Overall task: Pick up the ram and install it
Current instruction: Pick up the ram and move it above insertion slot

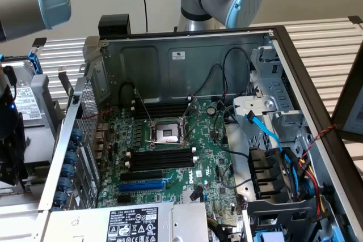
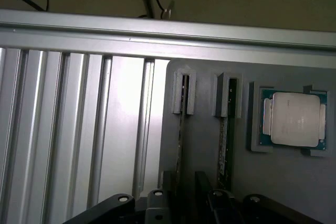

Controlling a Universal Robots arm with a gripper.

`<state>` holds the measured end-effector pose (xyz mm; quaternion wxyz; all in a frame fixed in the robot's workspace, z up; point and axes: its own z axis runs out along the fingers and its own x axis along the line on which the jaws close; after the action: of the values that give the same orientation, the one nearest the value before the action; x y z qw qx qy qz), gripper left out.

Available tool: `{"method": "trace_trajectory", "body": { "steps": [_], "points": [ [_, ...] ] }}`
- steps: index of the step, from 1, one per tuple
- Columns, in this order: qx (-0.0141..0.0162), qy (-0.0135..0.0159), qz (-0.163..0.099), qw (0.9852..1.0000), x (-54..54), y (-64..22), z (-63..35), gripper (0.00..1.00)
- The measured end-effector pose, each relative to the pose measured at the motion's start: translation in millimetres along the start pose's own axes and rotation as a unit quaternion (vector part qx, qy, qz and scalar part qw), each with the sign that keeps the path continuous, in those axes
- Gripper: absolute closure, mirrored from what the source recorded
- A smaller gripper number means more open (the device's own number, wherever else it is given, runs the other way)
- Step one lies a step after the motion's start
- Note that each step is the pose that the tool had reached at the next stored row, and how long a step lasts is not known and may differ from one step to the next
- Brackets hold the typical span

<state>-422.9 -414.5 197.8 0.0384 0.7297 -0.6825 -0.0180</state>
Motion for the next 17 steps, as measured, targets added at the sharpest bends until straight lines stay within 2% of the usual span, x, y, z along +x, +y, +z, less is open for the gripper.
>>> {"method": "trace_trajectory", "body": {
  "steps": [3,4,7,11,15,17],
  "points": [
    [0.0000,0.0000,0.000,1.0000,0.0,0.0,0.0,0.70],
    [0.0000,0.0000,0.000,1.0000,0.0,0.0,0.0,0.77],
    [0.0003,0.0001,0.000,1.0000,0.0,-0.1,0.1,0.77],
    [0.0072,0.0012,0.001,1.0000,0.0,-1.3,2.2,0.77],
    [0.0081,0.0013,0.001,1.0000,-0.1,-1.4,2.2,0.77],
    [0.0096,0.0014,0.001,1.0000,0.0,-1.3,1.5,0.77]
  ]
}}
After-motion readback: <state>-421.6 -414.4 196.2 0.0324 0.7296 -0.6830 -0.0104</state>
